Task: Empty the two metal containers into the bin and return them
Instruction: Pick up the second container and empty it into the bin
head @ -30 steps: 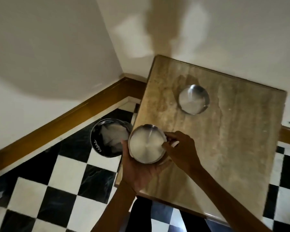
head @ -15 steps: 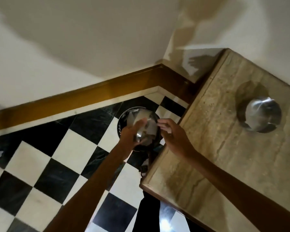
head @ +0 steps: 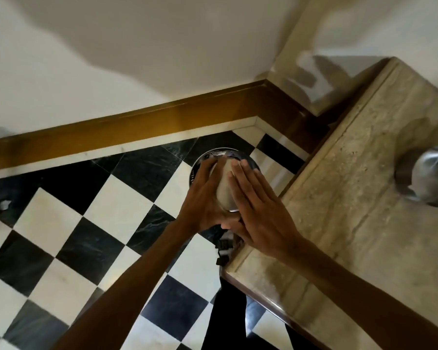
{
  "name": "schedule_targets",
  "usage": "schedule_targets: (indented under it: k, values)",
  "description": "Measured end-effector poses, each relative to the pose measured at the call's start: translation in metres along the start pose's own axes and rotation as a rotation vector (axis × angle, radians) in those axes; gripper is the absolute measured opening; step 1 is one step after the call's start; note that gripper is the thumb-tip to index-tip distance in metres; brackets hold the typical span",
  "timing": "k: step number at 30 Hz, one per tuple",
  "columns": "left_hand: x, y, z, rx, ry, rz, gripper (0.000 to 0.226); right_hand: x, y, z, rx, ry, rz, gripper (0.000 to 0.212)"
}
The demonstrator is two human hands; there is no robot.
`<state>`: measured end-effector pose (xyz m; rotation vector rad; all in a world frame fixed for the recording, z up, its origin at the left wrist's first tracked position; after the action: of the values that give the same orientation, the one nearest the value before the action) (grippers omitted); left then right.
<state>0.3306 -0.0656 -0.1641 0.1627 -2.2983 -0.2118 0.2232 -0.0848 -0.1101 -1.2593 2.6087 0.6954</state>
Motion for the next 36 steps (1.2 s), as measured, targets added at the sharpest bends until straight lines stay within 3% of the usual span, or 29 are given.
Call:
schedule_targets:
  k: [3,7,11,14,17,21,24,27,30,33,36]
  values:
    - [0.004,-0.001,0.002,-0.004,-0.047,0.022,0.131,0.002,0.008,0.008,-0.078,0.058,-0.051,0.098]
    - [0.008,0.003,0.002,0.018,-0.038,0.032,0.129,0.005,0.014,-0.014,0.100,-0.014,0.008,0.089]
    - [0.023,0.001,0.005,0.022,-0.076,0.065,0.125,0.001,0.018,0.003,-0.064,0.056,-0.073,0.097]
    - [0.021,0.003,0.004,0.077,-0.031,0.060,0.123,0.007,0.018,-0.008,0.029,0.010,-0.006,0.091]
    - [0.020,0.001,0.007,0.060,-0.089,0.044,0.126,0.003,0.019,0.000,-0.026,0.052,-0.054,0.097]
    - [0.030,0.000,0.000,0.118,-0.048,0.074,0.111,0.003,0.018,-0.012,0.099,0.055,0.002,0.093]
    - [0.035,0.002,0.005,0.114,-0.061,0.098,0.110,0.000,0.021,-0.001,0.009,0.073,-0.036,0.101]
    - [0.028,0.004,0.002,0.163,-0.002,0.063,0.110,0.005,0.022,-0.015,0.099,0.017,0.035,0.096]
    - [0.020,0.003,0.003,0.138,-0.054,0.056,0.117,0.007,0.022,-0.006,-0.007,0.043,-0.029,0.094]
    - [0.028,0.012,-0.002,0.159,0.007,0.045,0.115,0.019,0.028,-0.021,0.087,-0.152,0.074,0.084]
    - [0.036,0.018,-0.003,0.147,0.181,-0.072,0.110,0.045,0.057,-0.038,0.243,-0.618,0.332,0.071]
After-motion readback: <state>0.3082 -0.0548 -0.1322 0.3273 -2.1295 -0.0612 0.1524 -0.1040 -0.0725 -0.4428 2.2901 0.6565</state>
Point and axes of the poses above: each hand's wrist, its own y-axis away from the middle knuckle, its own z-axis out of the palm, x = y × z, the point moved 8 cm from there along -y, towards the middle knuckle, and after that the axes turned 5 degrees about z, right-handed, at the moved point
